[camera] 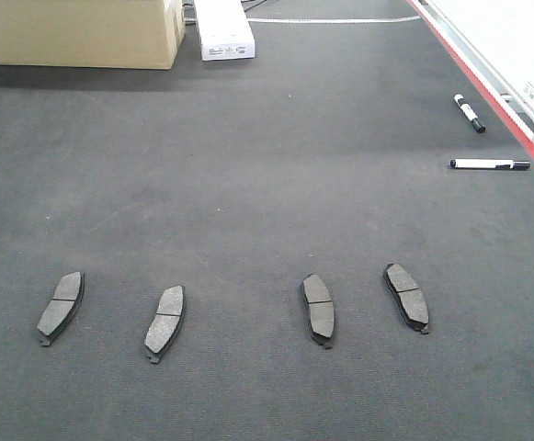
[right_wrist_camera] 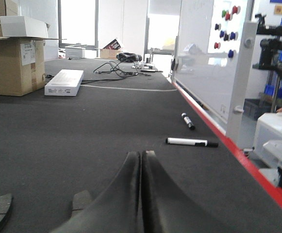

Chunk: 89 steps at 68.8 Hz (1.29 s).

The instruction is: Move and align brake pads A on conveyor

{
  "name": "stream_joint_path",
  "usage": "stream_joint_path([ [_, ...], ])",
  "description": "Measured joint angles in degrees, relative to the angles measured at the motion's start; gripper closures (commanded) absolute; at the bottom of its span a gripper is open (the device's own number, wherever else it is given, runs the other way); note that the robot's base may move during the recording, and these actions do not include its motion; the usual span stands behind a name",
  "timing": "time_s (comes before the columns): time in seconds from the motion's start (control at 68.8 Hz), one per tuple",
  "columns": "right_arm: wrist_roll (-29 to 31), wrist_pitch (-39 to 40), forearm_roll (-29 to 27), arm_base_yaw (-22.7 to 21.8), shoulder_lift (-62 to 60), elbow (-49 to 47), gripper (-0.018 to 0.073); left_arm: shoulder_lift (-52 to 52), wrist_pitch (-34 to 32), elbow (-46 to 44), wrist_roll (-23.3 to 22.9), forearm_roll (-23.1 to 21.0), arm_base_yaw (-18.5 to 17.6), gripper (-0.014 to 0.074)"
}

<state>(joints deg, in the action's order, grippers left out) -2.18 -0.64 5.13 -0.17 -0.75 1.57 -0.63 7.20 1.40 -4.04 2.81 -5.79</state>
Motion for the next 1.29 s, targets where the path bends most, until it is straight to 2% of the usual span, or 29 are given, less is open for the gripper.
stream_joint_path([
  [0.116,-3.76,-3.35,1.63,0.0,0.0,0.0,0.0568,0.0,0.0,0.0,0.0,0.0,0.0,0.0604],
  [0.291,-4.16,-5.75,1.75,0.0,0.0,0.0,0.0568,0.0,0.0,0.0,0.0,0.0,0.0,0.0604],
  [0.697,2.18,-5.75,1.75,0.0,0.0,0.0,0.0568,0.0,0.0,0.0,0.0,0.0,0.0,0.0604],
  [1.293,2.18,-5.75,1.75,0.0,0.0,0.0,0.0568,0.0,0.0,0.0,0.0,0.0,0.0,0.0604],
])
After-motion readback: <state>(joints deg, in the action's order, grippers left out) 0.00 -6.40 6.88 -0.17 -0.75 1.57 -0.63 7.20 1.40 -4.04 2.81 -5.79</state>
